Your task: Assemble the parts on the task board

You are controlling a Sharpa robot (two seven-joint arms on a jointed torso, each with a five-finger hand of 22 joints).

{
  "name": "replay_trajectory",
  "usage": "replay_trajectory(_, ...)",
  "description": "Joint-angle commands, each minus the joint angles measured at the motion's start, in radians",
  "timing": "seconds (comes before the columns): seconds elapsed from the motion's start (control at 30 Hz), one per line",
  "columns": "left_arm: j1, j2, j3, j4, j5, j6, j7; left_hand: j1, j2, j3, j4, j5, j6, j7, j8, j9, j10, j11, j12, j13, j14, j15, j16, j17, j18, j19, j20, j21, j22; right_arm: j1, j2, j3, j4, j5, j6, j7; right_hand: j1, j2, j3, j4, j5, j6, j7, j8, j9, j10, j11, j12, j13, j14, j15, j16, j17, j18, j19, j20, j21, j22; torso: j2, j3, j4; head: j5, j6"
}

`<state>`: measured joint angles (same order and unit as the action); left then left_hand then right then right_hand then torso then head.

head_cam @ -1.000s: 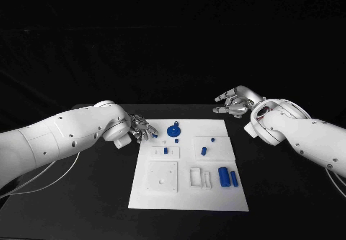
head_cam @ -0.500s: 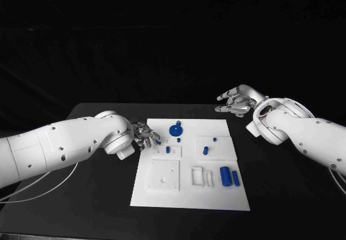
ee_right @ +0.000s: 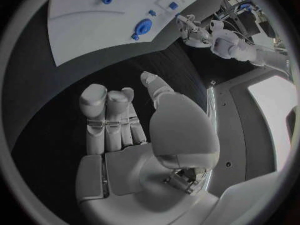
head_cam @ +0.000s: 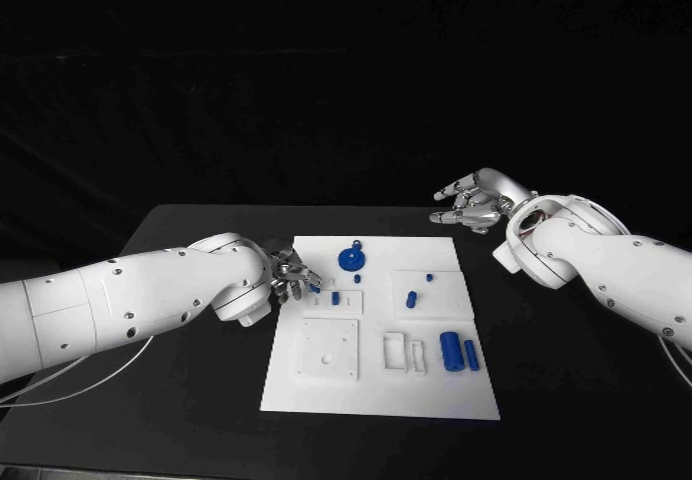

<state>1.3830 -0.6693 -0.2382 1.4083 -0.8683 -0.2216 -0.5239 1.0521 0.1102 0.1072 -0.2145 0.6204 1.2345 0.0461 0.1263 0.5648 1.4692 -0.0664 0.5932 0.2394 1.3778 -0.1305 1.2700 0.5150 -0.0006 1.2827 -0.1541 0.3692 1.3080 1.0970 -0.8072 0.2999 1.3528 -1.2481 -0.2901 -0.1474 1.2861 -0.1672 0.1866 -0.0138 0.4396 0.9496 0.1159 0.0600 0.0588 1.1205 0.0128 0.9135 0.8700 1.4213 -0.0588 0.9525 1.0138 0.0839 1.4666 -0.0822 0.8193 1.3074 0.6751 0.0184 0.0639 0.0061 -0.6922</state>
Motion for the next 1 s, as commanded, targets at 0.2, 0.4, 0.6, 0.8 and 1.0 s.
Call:
replay_trajectory(0.2, -0.008, 0.013, -0.002, 0.005, -0.077, -0.021, -0.012, 0.006, 0.010, 0.059, -0.059, 0.000, 0.106, -0.075, -0.006, 0.031, 0.047, -0.013, 0.004, 0.001, 0.017, -0.014, 0.001, -0.003, 0.001, -0.001, -0.004, 0.006, 0.020, -0.001, 0.000, 0.001, 0.001, -0.002, 0.015, 0.004, -0.011, -0.001, 0.002, -0.003, 0.003, -0.002, 0.002, -0.001, 0.001, 0.000, -0.007, 0.002, 0.000, 0.003, -0.007, -0.002, 0.000, 0.012, 0.035, -0.002, 0.000, 0.100, 0.001, -0.0003, 0.0002, -0.003, -0.001)
replay_trajectory(0.4, -0.014, 0.017, -0.002, 0.006, -0.080, -0.012, -0.018, 0.006, 0.010, 0.059, -0.058, 0.000, 0.106, -0.075, -0.006, 0.033, 0.047, -0.013, 0.005, 0.001, 0.018, -0.014, 0.002, -0.002, 0.001, -0.001, -0.005, 0.008, 0.020, -0.001, -0.001, 0.001, 0.001, -0.002, 0.017, 0.004, -0.011, -0.001, 0.002, -0.003, 0.003, -0.002, 0.002, -0.001, 0.001, 0.000, -0.007, 0.002, 0.000, 0.003, -0.007, -0.002, 0.000, 0.012, 0.035, -0.002, 0.000, 0.100, 0.000, -0.0005, 0.0006, -0.007, -0.004)
replay_trajectory(0.6, -0.020, 0.019, -0.002, 0.005, -0.080, -0.009, -0.026, 0.006, 0.011, 0.060, -0.058, -0.002, 0.105, -0.074, -0.008, 0.036, 0.047, -0.013, 0.005, 0.000, 0.018, -0.014, 0.001, -0.007, 0.001, -0.002, -0.004, 0.010, 0.020, -0.001, -0.002, 0.001, 0.002, -0.001, 0.018, 0.004, -0.011, -0.001, 0.002, -0.003, 0.003, -0.002, 0.002, -0.001, 0.001, 0.000, -0.007, 0.002, 0.000, 0.003, -0.007, -0.002, 0.000, 0.012, 0.035, -0.002, 0.000, 0.100, 0.000, -0.0008, 0.0004, -0.005, -0.005)
replay_trajectory(0.8, -0.028, 0.019, -0.002, 0.003, -0.084, -0.009, -0.030, 0.006, 0.011, 0.060, -0.058, -0.002, 0.105, -0.074, -0.008, 0.036, 0.047, -0.013, 0.005, 0.000, 0.018, -0.014, 0.001, -0.007, 0.001, -0.002, -0.004, 0.010, 0.020, -0.001, -0.003, 0.001, 0.003, -0.001, 0.018, 0.004, -0.011, -0.001, 0.002, -0.003, 0.003, -0.002, 0.002, -0.001, 0.001, 0.000, -0.007, 0.002, 0.000, 0.003, -0.007, -0.002, 0.000, 0.012, 0.035, -0.002, 0.000, 0.100, 0.000, -0.0011, 0.0009, -0.006, -0.007)
replay_trajectory(1.0, -0.033, 0.019, -0.002, 0.004, -0.086, -0.006, -0.033, 0.007, 0.012, 0.060, -0.058, -0.003, 0.104, -0.074, -0.009, 0.039, 0.047, -0.013, 0.004, -0.001, 0.017, -0.014, 0.000, -0.012, 0.001, -0.003, -0.004, 0.013, 0.019, -0.002, -0.003, 0.001, 0.003, -0.001, 0.019, 0.004, -0.011, -0.001, 0.002, -0.003, 0.003, -0.002, 0.002, -0.001, 0.001, 0.000, -0.007, 0.002, 0.000, 0.003, -0.007, -0.002, 0.000, 0.012, 0.035, -0.002, 0.000, 0.100, 0.000, -0.0013, 0.0006, -0.005, -0.009)
